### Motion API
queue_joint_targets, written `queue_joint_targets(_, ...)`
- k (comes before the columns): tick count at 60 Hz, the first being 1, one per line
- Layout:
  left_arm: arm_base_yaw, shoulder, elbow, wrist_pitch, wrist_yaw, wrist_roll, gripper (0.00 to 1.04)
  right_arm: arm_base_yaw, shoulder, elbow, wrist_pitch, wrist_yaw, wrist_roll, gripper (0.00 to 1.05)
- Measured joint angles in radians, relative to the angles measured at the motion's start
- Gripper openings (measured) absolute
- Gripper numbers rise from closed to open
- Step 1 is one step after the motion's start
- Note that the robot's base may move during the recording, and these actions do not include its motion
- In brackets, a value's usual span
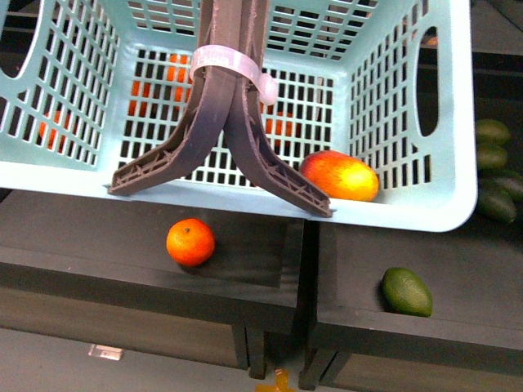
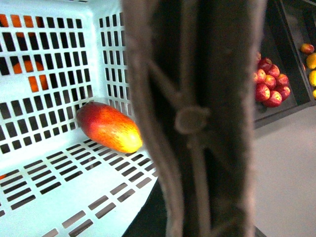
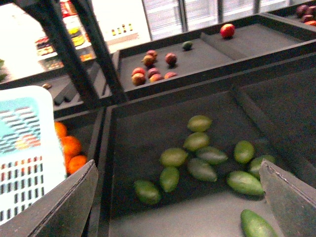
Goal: Pick mango and avocado into basket
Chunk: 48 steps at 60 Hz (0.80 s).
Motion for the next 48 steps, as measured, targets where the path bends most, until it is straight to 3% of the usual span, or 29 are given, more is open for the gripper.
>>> queue_joint_targets(7,0.005,0.0,0.0,0.0,-0.012,0.001,0.06,-0.07,0.309,0.131,0.085,-0.004,0.009,0.97)
queue_joint_targets(25,0.006,0.0,0.0,0.0,-0.002,0.001,0.06,-0.092,0.996,0.382,0.25,-0.092,-0.125,0.97)
queue_joint_targets(48,0.004,0.0,0.0,0.0,-0.002,0.001,0.06,-0.011,1.521,0.603,0.325,-0.179,-0.309,0.97)
